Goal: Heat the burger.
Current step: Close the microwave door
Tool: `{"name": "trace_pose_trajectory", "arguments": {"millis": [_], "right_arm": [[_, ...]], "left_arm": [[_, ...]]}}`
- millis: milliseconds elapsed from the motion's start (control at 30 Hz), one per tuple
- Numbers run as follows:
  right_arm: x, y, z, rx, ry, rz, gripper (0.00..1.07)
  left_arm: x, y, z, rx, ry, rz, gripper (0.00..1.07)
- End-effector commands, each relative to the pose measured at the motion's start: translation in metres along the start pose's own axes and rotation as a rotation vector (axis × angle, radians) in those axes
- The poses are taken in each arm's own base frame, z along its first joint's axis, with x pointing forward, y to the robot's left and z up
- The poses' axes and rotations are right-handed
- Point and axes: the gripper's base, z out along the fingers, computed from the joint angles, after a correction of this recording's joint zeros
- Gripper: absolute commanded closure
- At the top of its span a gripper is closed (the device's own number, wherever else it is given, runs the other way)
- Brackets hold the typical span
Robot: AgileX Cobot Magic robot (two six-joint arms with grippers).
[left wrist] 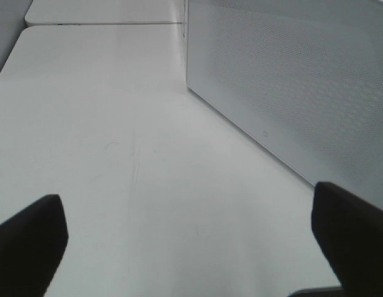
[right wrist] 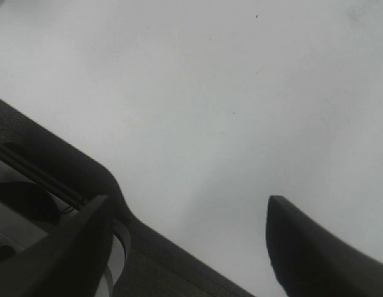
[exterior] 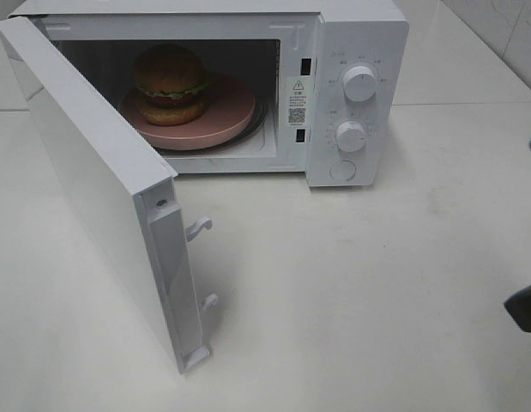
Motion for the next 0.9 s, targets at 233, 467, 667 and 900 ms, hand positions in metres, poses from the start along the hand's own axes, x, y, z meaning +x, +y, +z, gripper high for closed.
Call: {"name": "trace_pose_trajectory", "arguments": {"millis": [233,467,667,900], "right_arm": [[0.03,-0.008,-0.028,0.0,-0.042,0.042,0.33],[0.054,-0.014,-0.048,-0.008,-0.132,0.078,0.31],[0.073,-0.019,-0.04,0.027,-0.171,0.148,0.31],[0.09,-0.024,-0.043,0.102,-0.26,0.278,0.31]], "left_arm": [[0.001,0.0,-0.003,-0.003,-0.036,0.002,0.06],[0.001,0.0,-0.003,-0.003,-0.036,0.002,0.06],[0.001,0.0,-0.003,-0.003,-0.036,0.002,0.06],[0.001,0.0,-0.003,-0.003,-0.036,0.002,0.06]]}}
